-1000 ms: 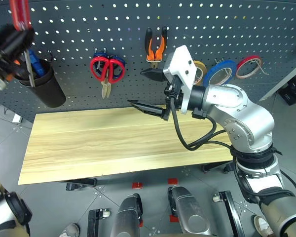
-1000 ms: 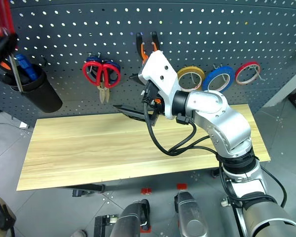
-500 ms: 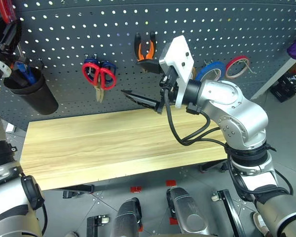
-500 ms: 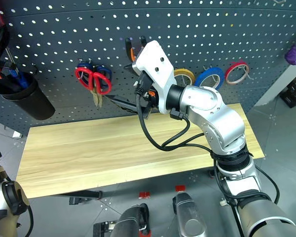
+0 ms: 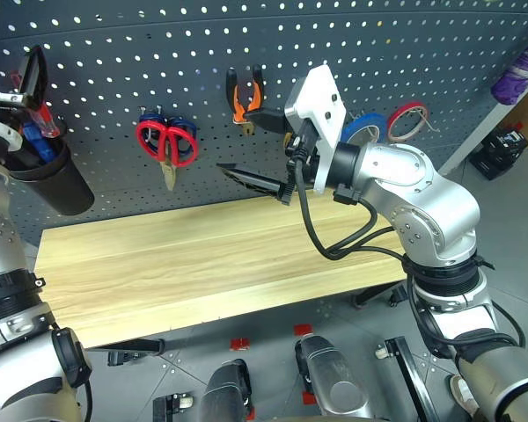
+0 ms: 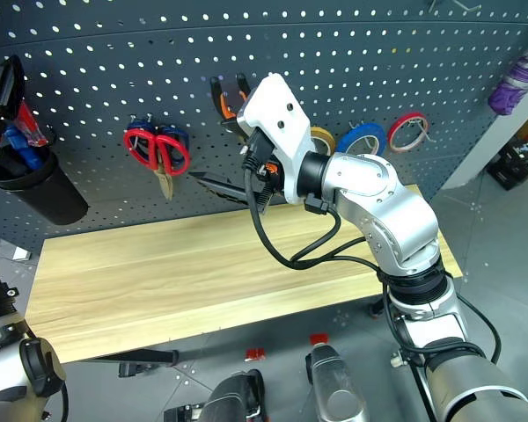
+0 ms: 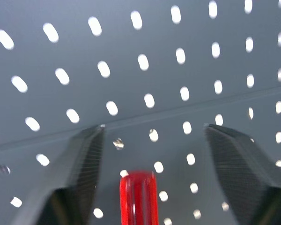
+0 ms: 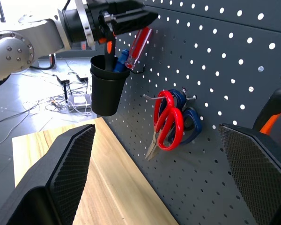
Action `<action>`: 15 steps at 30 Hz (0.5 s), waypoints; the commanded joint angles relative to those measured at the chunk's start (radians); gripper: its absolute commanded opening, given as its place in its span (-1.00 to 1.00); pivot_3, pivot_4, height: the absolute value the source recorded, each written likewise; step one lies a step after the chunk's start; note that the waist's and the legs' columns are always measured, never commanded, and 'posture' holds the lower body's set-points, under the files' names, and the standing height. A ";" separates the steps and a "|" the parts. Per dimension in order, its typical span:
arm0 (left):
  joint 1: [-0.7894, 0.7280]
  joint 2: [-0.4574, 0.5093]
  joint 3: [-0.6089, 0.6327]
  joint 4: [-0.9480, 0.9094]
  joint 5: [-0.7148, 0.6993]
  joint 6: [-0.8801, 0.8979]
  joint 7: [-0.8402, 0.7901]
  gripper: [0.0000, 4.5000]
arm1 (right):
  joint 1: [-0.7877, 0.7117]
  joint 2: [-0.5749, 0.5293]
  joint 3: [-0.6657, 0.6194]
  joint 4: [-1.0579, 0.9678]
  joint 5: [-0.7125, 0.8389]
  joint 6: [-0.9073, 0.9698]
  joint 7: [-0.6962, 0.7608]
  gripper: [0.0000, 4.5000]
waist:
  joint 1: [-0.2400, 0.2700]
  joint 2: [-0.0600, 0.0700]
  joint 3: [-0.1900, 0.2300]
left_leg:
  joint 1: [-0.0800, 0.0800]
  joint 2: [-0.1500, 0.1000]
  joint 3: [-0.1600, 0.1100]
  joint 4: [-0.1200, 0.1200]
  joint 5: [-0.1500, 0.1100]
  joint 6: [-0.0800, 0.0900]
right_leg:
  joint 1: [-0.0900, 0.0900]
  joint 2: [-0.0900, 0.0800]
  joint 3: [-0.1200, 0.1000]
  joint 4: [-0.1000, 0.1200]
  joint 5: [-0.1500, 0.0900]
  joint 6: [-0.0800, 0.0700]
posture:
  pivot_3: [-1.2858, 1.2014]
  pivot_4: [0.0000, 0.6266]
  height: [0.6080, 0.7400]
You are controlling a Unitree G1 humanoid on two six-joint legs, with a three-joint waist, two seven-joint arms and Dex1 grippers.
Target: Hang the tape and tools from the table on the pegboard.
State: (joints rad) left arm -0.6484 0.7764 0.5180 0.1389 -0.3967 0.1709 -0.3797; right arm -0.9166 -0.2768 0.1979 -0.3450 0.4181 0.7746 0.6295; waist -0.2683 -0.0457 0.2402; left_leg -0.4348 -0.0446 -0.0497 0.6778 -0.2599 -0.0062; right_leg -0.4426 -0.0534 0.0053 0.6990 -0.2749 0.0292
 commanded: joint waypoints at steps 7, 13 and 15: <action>0.020 0.012 0.032 -0.157 -0.021 0.039 0.058 0.99 | -0.003 -0.012 -0.013 -0.020 0.008 -0.018 0.013 1.00 | -0.002 0.000 -0.018 | 0.000 0.000 0.000 0.000 0.000 0.000 | 0.000 0.000 0.000 0.000 0.000 0.000 | -0.21 -0.46 1.00; 0.037 0.006 0.010 -0.295 -0.053 0.124 0.077 0.99 | 0.030 -0.019 -0.012 -0.028 0.011 -0.019 0.016 1.00 | -0.003 0.000 -0.020 | 0.000 0.000 0.000 0.000 0.000 0.000 | 0.001 0.000 0.001 0.001 0.000 0.000 | -0.20 -0.48 1.00; 0.050 -0.003 0.000 -0.351 -0.077 0.163 0.075 0.99 | 0.043 -0.021 -0.014 -0.035 0.015 -0.022 0.019 1.00 | -0.003 0.001 -0.023 | 0.000 0.000 0.000 0.000 0.000 0.000 | 0.001 0.000 0.001 0.001 0.000 0.000 | -0.19 -0.50 1.00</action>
State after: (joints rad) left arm -0.5973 0.7705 0.5138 -0.1371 -0.4496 0.3111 -0.3115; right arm -0.8706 -0.2944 0.1981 -0.3402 0.4182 0.7731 0.6395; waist -0.2715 -0.0450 0.2170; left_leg -0.4347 -0.0449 -0.0498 0.6777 -0.2602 -0.0057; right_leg -0.4418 -0.0533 0.0065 0.7003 -0.2749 0.0292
